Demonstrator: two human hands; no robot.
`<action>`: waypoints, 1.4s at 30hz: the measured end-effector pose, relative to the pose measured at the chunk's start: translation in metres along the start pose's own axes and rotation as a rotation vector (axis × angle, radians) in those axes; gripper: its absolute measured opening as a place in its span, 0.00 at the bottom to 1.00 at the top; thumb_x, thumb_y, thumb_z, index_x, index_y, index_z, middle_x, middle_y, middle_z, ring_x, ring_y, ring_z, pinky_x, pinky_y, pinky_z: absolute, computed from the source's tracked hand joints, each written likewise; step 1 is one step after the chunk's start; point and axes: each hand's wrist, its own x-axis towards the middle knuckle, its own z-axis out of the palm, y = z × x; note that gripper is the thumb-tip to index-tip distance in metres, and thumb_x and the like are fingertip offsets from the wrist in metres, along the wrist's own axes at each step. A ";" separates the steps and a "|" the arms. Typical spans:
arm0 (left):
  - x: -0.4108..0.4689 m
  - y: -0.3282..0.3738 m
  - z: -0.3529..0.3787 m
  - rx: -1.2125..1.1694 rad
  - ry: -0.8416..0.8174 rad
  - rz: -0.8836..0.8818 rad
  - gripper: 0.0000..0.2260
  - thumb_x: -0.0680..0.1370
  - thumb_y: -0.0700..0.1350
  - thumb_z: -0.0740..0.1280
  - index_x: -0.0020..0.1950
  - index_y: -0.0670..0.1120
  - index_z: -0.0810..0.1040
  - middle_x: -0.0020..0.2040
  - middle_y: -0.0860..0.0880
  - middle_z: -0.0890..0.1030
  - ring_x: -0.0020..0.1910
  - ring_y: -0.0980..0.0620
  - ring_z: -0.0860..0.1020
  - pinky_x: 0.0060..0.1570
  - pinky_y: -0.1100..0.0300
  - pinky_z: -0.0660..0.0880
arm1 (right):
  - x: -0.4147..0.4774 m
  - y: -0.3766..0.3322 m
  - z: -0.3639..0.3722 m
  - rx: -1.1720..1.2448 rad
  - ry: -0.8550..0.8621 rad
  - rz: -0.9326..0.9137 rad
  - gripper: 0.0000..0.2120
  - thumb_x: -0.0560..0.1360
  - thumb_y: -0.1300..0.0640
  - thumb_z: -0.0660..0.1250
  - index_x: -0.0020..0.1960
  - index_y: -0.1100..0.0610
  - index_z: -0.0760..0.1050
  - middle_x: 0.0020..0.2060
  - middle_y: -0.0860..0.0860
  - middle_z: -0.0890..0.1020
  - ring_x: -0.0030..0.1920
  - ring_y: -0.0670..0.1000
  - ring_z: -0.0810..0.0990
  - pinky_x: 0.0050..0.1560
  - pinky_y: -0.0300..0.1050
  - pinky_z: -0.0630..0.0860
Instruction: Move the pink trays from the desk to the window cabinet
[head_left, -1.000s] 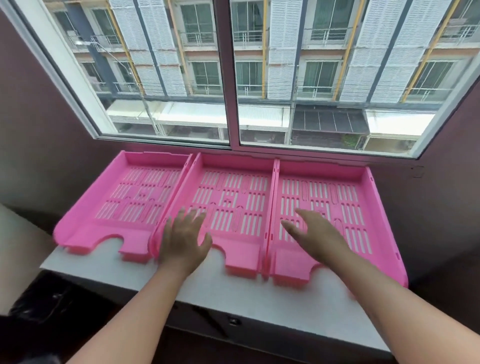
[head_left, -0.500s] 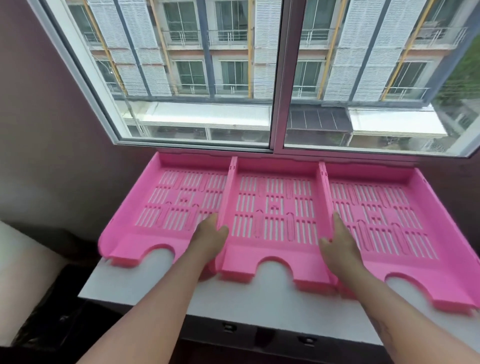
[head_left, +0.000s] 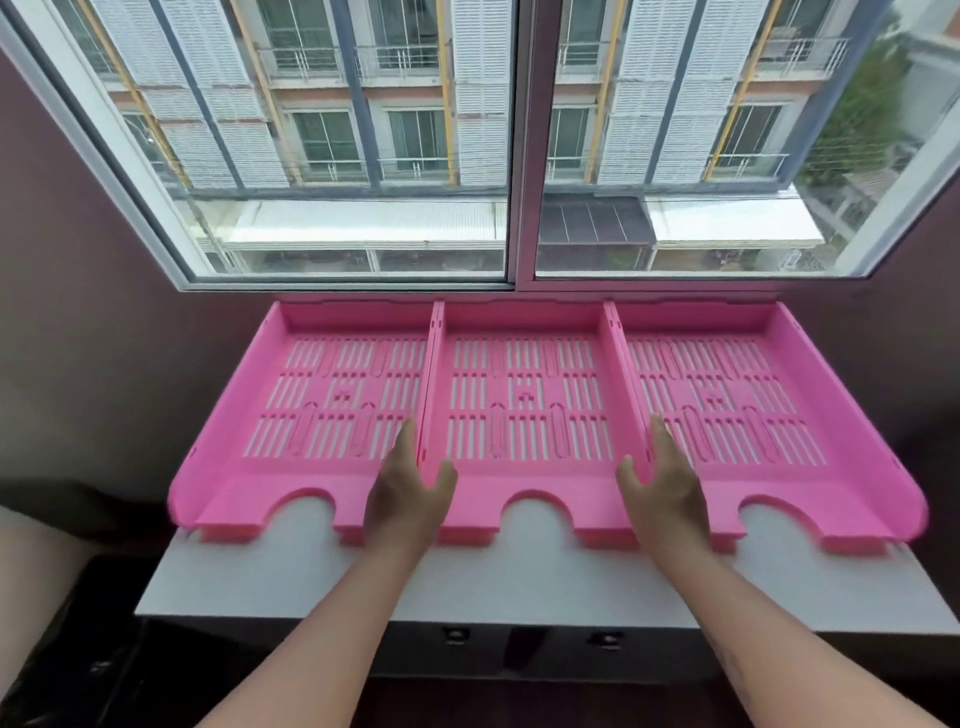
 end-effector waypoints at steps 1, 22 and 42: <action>-0.005 -0.003 0.002 0.017 0.022 0.002 0.31 0.80 0.48 0.64 0.80 0.47 0.54 0.78 0.45 0.65 0.73 0.43 0.69 0.65 0.50 0.72 | -0.005 0.004 0.000 0.011 -0.004 0.003 0.32 0.80 0.61 0.64 0.80 0.56 0.55 0.75 0.55 0.68 0.71 0.59 0.72 0.64 0.52 0.74; -0.049 -0.057 -0.014 0.363 0.102 -0.030 0.55 0.70 0.72 0.63 0.79 0.48 0.31 0.82 0.45 0.43 0.80 0.42 0.45 0.77 0.41 0.49 | -0.044 0.066 -0.038 -0.392 -0.066 -0.009 0.48 0.72 0.29 0.59 0.81 0.56 0.48 0.80 0.55 0.56 0.80 0.56 0.53 0.78 0.57 0.53; -0.051 -0.087 -0.032 0.609 0.014 -0.188 0.57 0.64 0.82 0.46 0.81 0.45 0.46 0.82 0.48 0.46 0.81 0.49 0.44 0.78 0.47 0.44 | -0.053 0.101 -0.046 -0.592 -0.088 0.160 0.57 0.67 0.19 0.43 0.81 0.60 0.44 0.81 0.57 0.47 0.81 0.56 0.44 0.79 0.55 0.44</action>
